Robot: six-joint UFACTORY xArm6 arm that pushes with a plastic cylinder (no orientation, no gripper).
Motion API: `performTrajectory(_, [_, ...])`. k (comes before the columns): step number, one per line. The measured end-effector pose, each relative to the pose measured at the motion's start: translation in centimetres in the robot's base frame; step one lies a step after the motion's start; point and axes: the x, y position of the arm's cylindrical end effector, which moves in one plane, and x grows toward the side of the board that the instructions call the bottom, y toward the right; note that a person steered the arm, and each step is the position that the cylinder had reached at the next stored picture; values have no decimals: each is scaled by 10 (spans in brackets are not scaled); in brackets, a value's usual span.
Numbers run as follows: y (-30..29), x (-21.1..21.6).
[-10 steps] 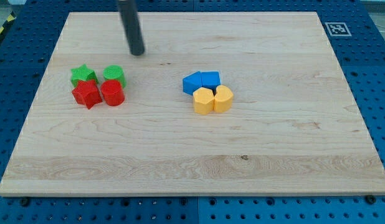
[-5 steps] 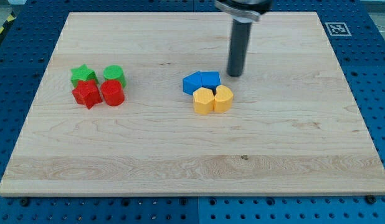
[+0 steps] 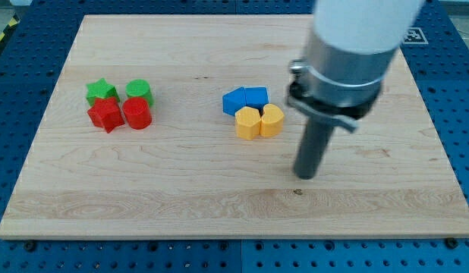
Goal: Separate the yellow blocks
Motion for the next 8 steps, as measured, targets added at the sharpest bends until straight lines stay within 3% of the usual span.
performTrajectory(3, [-15,-80])
performTrajectory(7, [-30,-86])
performTrajectory(8, [-2,-82])
